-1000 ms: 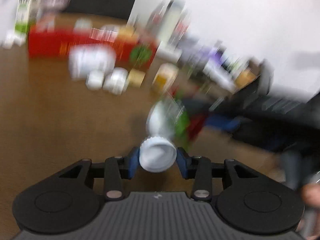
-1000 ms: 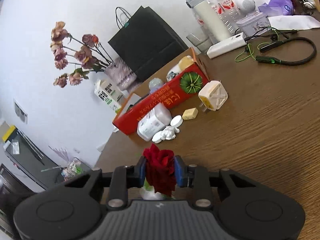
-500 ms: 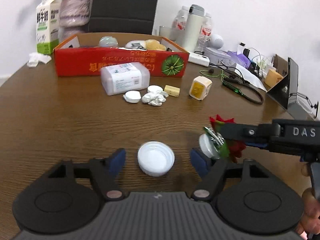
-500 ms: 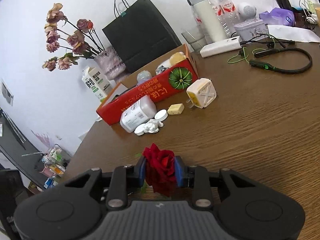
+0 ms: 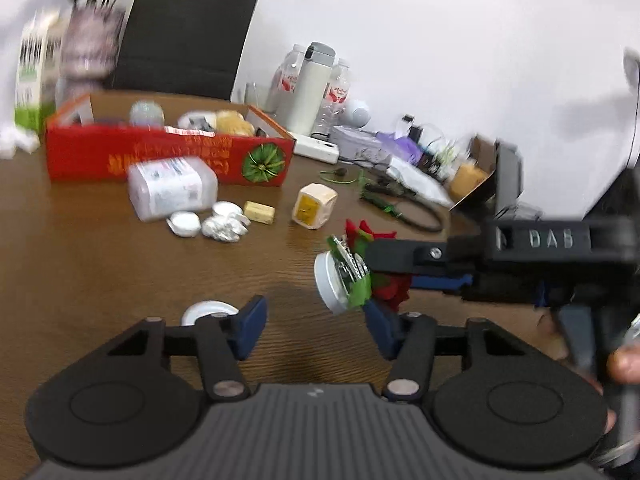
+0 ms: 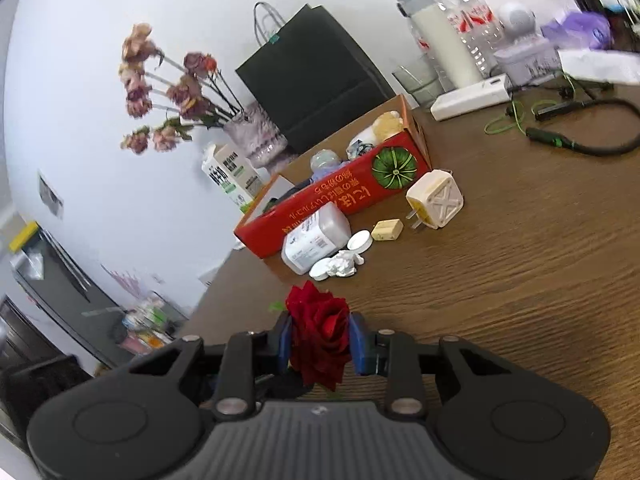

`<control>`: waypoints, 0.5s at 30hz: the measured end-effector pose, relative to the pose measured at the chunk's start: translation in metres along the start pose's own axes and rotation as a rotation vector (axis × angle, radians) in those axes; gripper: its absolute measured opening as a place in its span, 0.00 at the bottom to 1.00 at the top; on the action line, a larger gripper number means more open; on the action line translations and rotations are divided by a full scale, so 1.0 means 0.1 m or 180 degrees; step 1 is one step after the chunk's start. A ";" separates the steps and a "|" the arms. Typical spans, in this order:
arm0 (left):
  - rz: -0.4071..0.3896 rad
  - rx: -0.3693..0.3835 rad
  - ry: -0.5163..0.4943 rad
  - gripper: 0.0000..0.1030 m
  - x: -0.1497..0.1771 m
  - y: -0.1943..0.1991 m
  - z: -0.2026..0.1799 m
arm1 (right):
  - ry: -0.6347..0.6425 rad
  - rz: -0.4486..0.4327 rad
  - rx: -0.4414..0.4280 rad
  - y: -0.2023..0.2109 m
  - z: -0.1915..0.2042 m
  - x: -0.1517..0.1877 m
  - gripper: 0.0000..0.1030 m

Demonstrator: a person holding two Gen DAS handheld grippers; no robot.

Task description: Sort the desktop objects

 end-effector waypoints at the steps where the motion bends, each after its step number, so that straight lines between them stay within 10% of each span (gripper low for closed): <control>1: 0.0005 0.0086 0.0061 0.50 0.00 0.00 0.02 | -0.0045 -0.0006 -0.0039 0.02 -0.02 -0.01 0.28; 8: 0.0014 0.0565 0.0621 0.45 -0.10 0.01 0.17 | -0.0084 -0.0002 -0.0040 0.02 -0.09 0.00 0.28; 11: 0.0143 0.0505 0.0797 0.18 -0.10 -0.14 0.27 | -0.0114 0.0016 -0.0069 0.00 -0.10 0.01 0.27; 15: 0.0178 0.0624 0.0988 0.10 -0.05 -0.22 0.31 | -0.0074 0.0065 -0.0045 -0.04 -0.08 0.05 0.27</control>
Point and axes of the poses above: each gripper's, at about its wrist camera, not at the fingertips, and y roughly against the way its jaws point, z to its left, x to its underside, the point moved 5 cm from there along -y, roughly the way its jaws point, and after that the axes turned 4 degrees about z, right-handed, at the moved point
